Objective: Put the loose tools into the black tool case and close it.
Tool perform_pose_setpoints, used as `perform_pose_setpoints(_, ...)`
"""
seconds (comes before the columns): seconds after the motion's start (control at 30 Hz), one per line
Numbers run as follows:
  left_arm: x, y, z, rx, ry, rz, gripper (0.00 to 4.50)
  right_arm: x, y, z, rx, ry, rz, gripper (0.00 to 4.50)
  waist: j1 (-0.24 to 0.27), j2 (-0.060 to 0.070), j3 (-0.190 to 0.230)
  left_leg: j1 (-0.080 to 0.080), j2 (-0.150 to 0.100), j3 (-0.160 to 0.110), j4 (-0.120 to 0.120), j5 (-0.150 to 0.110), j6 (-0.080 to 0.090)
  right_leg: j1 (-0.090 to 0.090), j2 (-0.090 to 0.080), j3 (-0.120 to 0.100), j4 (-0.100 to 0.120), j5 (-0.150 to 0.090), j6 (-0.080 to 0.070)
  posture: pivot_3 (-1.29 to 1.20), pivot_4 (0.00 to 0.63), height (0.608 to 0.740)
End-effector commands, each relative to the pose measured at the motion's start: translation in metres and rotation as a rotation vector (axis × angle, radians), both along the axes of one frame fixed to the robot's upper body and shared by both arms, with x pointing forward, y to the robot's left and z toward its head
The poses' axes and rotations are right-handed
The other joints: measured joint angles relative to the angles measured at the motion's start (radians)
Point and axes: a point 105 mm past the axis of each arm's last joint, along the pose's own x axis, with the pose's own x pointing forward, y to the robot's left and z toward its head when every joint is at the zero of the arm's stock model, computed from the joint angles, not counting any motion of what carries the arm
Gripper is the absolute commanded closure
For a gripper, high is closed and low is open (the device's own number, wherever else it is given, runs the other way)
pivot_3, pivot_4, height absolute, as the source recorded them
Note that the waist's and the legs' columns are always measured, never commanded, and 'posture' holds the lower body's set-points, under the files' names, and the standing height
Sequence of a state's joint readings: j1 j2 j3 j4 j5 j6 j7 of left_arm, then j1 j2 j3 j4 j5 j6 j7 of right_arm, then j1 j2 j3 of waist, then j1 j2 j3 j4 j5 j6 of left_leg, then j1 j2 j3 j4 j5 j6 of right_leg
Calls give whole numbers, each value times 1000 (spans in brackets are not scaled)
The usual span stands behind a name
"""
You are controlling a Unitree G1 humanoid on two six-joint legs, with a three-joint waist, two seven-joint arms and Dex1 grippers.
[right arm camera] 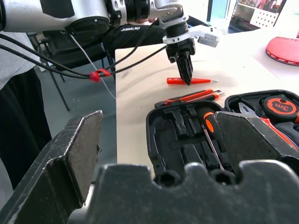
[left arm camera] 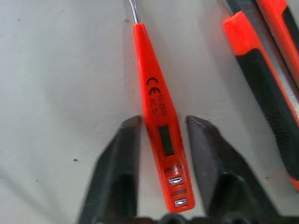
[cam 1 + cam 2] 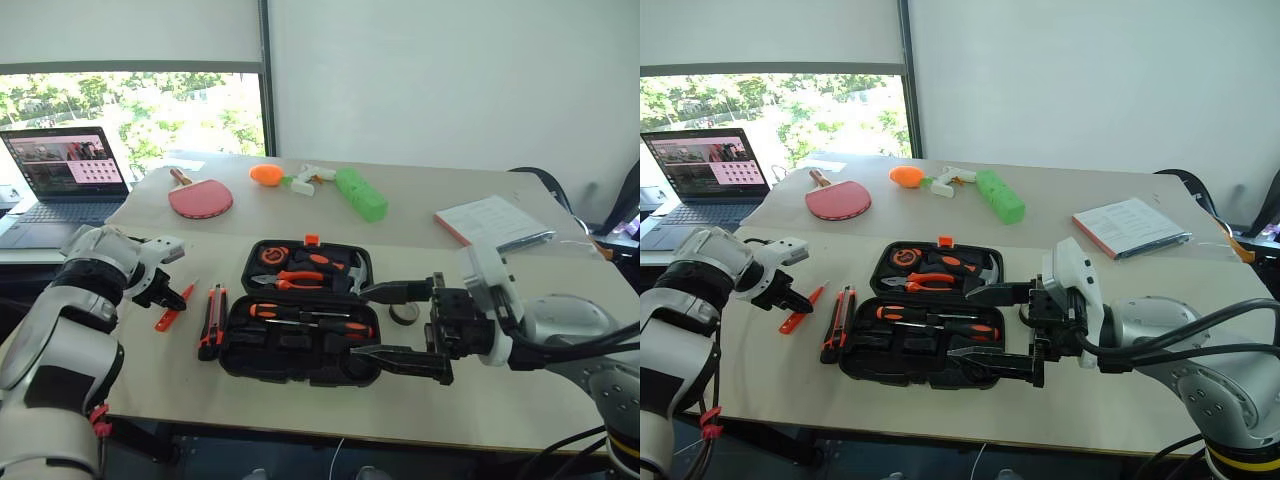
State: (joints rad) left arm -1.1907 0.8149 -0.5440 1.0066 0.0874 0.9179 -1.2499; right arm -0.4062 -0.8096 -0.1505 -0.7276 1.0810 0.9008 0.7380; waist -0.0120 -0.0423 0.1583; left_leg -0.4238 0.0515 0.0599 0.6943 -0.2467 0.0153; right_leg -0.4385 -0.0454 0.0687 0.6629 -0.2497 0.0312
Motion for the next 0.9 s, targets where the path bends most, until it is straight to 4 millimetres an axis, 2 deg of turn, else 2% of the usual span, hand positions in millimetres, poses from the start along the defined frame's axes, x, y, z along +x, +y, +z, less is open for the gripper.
perform_pose_setpoints(0.03,-2,3,-5,3,26,0,4073,-5,-1,9,19,-51,-1,0,0,0,0,0,0,0,0,0,0,0,0,0,0,0,0,0,150,740)
perform_pose_setpoints(0.2,-1,10,-5,23,4,-26,4074,-3,-6,3,-16,-46,-28,0,0,0,0,0,0,0,0,0,0,0,0,0,0,0,0,0,150,740)
perform_pose_setpoints(0.33,11,16,24,84,-144,-141,4074,-5,-18,-7,-45,41,-38,0,0,0,0,0,0,-1,1,0,0,0,0,0,1,0,0,0,150,740)
perform_pose_setpoints(0.43,17,20,41,173,-253,-319,4074,-7,-27,-14,-81,71,-55,0,-1,-2,1,0,0,-1,1,0,0,0,0,0,0,0,0,0,150,740)
perform_pose_setpoints(0.53,13,-1,61,59,-294,-486,4074,-4,-37,-22,-125,69,-100,0,1,-2,1,-1,0,-1,1,0,0,0,0,0,0,0,0,0,150,740)
perform_pose_setpoints(0.6,4,-19,71,22,-278,-675,4074,-5,-39,-25,-128,73,-110,0,5,-3,1,-2,0,-1,1,0,0,0,-1,-1,0,0,1,0,150,740)
perform_pose_setpoints(0.73,0,-62,85,12,-304,-925,4074,-9,-38,-31,-132,80,-125,0,11,-3,1,-2,0,-1,2,0,0,1,-1,-1,-1,0,1,0,150,740)
perform_pose_setpoints(0.8,-2,-80,90,62,-310,-1042,4074,-11,-37,-33,-128,82,-136,0,15,-3,1,-2,0,-1,2,0,0,1,-1,-1,-1,0,2,0,150,740)
perform_pose_setpoints(0.9,-4,-110,97,56,-320,-1149,4074,-12,-36,-34,-121,84,-154,0,13,-3,1,-2,0,-1,3,0,0,1,-1,0,0,0,2,0,150,740)
